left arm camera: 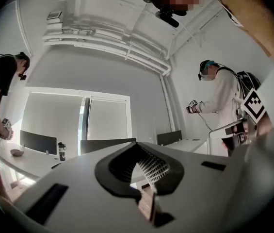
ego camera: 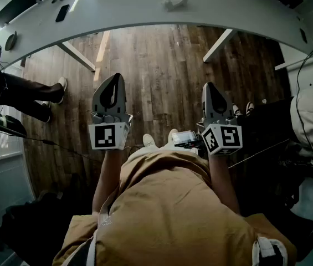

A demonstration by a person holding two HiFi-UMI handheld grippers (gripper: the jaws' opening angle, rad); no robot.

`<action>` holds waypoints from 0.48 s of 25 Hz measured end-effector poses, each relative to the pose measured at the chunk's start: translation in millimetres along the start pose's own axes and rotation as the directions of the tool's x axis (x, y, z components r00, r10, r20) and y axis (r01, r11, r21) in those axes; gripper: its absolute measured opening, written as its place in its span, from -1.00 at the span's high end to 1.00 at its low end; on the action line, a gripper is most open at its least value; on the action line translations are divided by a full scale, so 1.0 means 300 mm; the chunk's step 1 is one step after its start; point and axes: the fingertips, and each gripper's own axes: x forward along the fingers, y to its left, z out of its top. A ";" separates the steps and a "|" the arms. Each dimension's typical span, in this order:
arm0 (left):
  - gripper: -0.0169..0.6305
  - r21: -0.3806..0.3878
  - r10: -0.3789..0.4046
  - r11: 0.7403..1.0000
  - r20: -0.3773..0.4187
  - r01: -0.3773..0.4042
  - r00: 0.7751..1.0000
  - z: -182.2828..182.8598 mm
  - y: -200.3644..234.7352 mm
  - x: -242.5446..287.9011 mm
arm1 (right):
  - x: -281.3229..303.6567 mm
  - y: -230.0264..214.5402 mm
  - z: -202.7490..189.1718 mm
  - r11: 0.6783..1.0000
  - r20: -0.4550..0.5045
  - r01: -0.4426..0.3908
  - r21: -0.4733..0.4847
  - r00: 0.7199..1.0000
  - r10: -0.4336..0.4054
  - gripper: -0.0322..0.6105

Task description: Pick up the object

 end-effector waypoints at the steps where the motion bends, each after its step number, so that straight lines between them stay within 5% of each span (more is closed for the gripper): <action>1: 0.93 0.003 -0.001 1.000 -0.001 0.001 1.000 -0.002 0.008 -0.004 | 0.000 0.004 0.001 1.000 -0.002 0.006 0.000 1.000 -0.006 0.87; 12: 0.93 -0.001 -0.036 0.999 -0.022 0.036 0.999 -0.041 0.049 0.001 | 0.014 0.029 -0.028 1.000 0.004 0.015 0.014 1.000 -0.015 0.87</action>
